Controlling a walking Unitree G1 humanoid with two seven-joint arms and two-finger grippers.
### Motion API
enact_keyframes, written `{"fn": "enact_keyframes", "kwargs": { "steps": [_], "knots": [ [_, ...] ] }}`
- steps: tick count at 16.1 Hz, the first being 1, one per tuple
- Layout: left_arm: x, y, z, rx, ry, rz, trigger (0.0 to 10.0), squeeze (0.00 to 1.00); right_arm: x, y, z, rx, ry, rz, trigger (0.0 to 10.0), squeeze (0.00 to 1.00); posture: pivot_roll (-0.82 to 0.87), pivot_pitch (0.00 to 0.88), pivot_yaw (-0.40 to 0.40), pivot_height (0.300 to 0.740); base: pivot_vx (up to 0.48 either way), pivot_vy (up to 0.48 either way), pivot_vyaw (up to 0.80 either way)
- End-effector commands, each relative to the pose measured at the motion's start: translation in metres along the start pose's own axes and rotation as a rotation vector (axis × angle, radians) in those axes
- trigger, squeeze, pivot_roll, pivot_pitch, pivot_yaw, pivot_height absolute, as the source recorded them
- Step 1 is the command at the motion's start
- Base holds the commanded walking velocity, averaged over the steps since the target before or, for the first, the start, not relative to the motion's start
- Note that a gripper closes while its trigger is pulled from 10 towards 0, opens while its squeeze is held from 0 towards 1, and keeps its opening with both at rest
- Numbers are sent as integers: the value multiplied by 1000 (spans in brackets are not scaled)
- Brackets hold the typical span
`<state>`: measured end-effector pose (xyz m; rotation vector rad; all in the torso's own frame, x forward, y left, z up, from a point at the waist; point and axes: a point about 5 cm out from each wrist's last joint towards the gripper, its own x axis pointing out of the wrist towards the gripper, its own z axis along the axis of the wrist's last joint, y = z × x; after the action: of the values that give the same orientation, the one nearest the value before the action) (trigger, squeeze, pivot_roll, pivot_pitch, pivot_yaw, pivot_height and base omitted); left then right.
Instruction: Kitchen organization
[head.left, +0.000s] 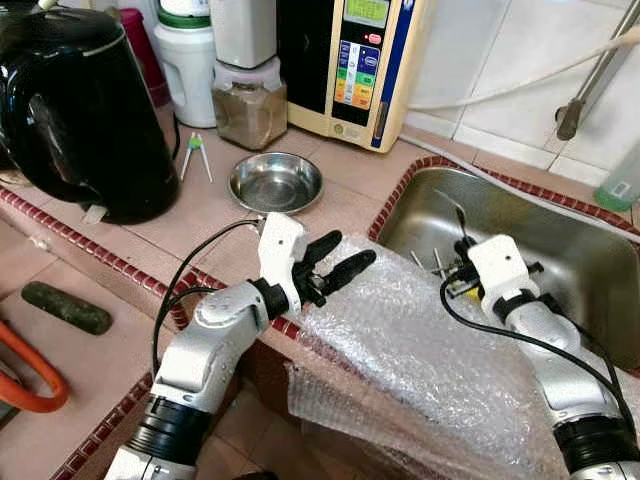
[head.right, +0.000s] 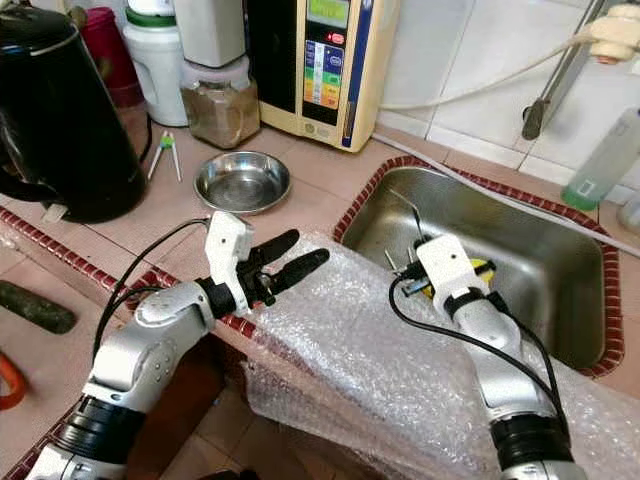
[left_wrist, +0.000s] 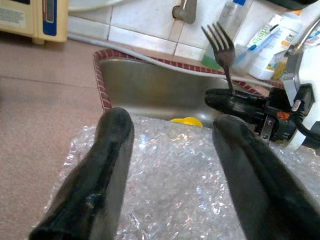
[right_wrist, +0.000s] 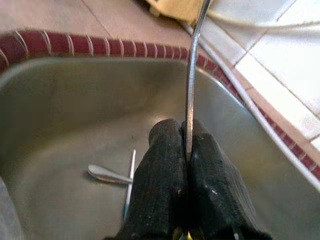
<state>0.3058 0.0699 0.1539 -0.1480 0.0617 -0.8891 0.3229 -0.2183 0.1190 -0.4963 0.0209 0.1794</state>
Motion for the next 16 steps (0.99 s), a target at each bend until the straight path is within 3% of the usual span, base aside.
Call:
{"fn": "enact_keyframes", "kwargs": {
  "steps": [1, 2, 3, 4, 12, 13, 14, 16],
  "knots": [
    [1, -3, -3, 18, 11, -13, 10000, 1000, -1, -10, -4, -2, 22, -47, 0, 0, 10, 86, -14, 740, 0, 0, 0],
    [1, -2, -3, 21, 13, -12, 10000, 1000, -2, -12, -9, 19, 45, -71, 0, 0, 12, 86, -13, 740, 0, 0, 0],
    [1, -1, -4, 29, 12, -9, 10000, 1000, -5, -14, -18, 73, 83, -99, 6510, 78, 14, 86, -10, 740, 0, 0, 0],
    [0, 0, -4, 29, 12, -9, 10000, 1000, -5, -15, -19, 86, 86, -107, 10000, 1000, 14, 85, -8, 740, 0, 0, 0],
    [4, 1, -4, 61, 12, 2, 10000, 1000, -5, -15, -24, 128, 103, -117, 10000, 1000, 6, 79, -4, 740, 0, 0, 0],
    [5, 4, -5, 88, 24, 35, 10000, 1000, -6, -15, -24, 135, 104, -116, 10000, 1000, 6, 79, -4, 740, 0, 0, 0],
    [5, 18, -6, 124, 33, 148, 10000, 1000, -6, -13, -21, 156, 83, -118, 10000, 1000, 6, 79, -4, 740, 0, 0, 0],
    [5, 30, 0, 130, 8, 241, 10000, 1000, -6, -10, -13, 178, 33, -108, 10000, 1000, 5, 80, -6, 740, 0, 0, 0]
  ]
}}
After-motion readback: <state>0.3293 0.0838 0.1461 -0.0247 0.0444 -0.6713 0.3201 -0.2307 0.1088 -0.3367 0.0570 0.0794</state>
